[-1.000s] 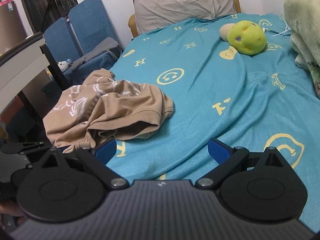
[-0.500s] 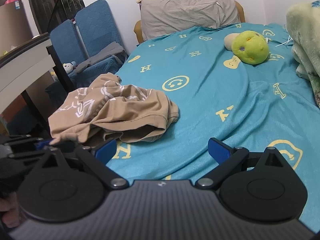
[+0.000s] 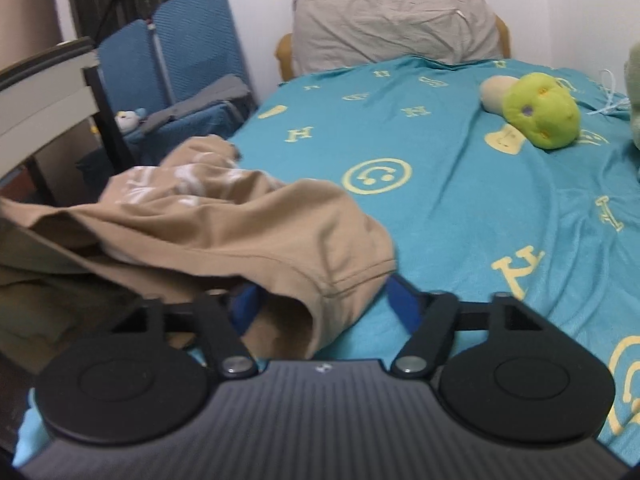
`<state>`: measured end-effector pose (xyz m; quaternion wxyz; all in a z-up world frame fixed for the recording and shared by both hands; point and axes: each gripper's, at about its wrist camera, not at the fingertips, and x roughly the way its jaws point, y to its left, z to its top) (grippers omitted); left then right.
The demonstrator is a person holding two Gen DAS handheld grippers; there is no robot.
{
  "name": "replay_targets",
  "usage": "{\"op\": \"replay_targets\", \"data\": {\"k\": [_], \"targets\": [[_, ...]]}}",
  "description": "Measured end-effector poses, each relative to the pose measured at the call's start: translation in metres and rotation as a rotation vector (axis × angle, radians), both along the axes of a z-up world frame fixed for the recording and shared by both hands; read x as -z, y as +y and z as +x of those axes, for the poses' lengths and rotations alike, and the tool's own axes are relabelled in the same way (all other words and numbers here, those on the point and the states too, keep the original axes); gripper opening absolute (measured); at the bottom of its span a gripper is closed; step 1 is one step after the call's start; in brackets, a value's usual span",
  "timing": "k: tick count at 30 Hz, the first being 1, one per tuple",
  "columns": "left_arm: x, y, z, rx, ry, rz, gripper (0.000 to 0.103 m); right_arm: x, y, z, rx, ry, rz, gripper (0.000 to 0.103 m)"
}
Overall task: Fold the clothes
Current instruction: 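Lower the left tool onto the tan T-shirt and pinch its hem, then grasp the T-shirt with the right tool while the left tool holds it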
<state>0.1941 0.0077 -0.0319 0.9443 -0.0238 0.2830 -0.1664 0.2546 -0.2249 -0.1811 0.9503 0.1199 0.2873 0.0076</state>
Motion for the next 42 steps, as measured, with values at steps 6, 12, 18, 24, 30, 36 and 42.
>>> {"op": "replay_targets", "data": {"k": [6,12,18,24,30,36,42], "targets": [[0.005,0.004,0.007,0.01,0.04,-0.022,0.013,0.003,-0.013,-0.001,0.082,-0.004,0.037,0.048],[0.01,0.005,0.011,0.042,0.065,-0.018,0.013,-0.005,-0.013,-0.005,0.114,-0.028,0.024,0.02],[0.014,-0.001,0.011,0.046,0.08,0.032,0.013,-0.027,-0.012,-0.018,0.141,-0.134,0.003,0.011],[0.025,-0.008,0.014,0.049,0.143,0.091,0.013,-0.041,-0.01,-0.023,0.127,-0.197,0.0,0.011],[0.044,-0.013,0.023,0.062,0.243,0.128,0.017,-0.042,-0.003,-0.024,0.091,-0.206,-0.024,0.011],[0.059,-0.003,0.024,0.083,0.309,0.074,0.054,-0.044,0.002,-0.025,0.063,-0.206,-0.024,0.011],[0.05,0.01,0.023,0.085,0.275,-0.09,0.08,-0.043,0.0,-0.025,0.059,-0.18,0.023,0.011]]}}
